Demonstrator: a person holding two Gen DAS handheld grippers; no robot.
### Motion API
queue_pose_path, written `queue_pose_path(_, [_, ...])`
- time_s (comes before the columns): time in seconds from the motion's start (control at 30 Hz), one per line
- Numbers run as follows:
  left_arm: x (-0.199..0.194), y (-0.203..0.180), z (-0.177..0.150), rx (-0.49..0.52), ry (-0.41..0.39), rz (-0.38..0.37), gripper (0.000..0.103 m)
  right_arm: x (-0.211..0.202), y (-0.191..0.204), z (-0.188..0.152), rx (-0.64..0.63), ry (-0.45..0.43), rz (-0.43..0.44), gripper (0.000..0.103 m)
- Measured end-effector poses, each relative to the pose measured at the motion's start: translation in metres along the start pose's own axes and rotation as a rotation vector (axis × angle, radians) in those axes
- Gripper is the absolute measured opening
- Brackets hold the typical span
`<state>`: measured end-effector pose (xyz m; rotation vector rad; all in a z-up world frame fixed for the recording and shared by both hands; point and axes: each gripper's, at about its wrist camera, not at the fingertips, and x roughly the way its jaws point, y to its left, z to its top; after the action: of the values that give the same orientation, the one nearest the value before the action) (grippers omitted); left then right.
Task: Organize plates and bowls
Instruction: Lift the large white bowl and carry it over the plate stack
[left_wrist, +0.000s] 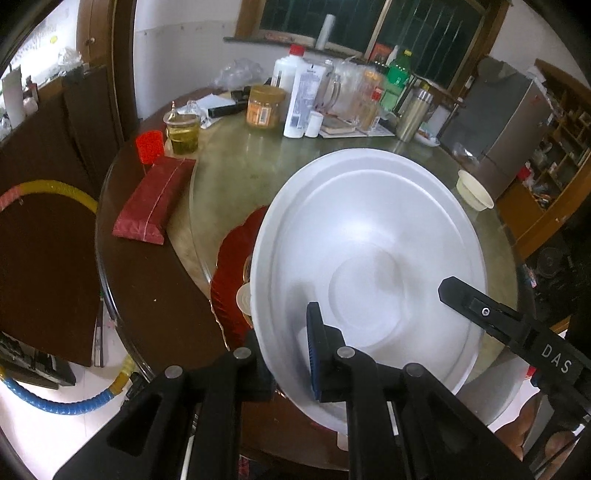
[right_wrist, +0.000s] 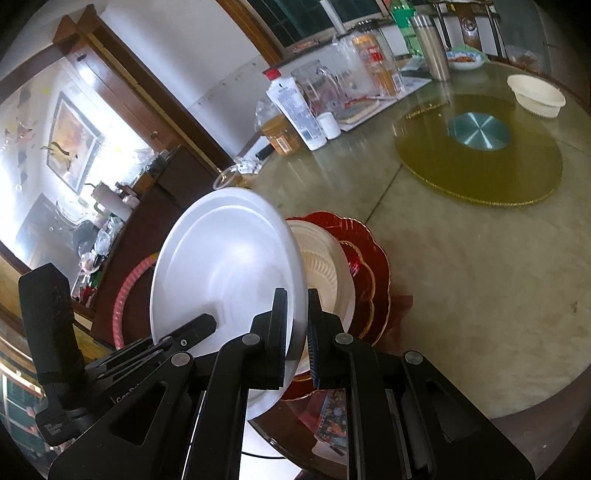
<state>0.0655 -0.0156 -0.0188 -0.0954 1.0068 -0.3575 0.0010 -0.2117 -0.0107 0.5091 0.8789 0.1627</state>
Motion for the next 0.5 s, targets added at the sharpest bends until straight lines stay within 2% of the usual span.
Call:
queue_pose_path(0.27, [0.009,0.008,0.006,-0.026,0.062,-0.034,0.014,0.015,-0.002,0.004,-0.019,0.015,-0.041,0.011])
queue_pose_path(0.5, [0.012,0.010,0.012,-0.021,0.072,-0.038,0.015,0.020,-0.003,0.008,-0.037,-0.008,-0.053,0.011])
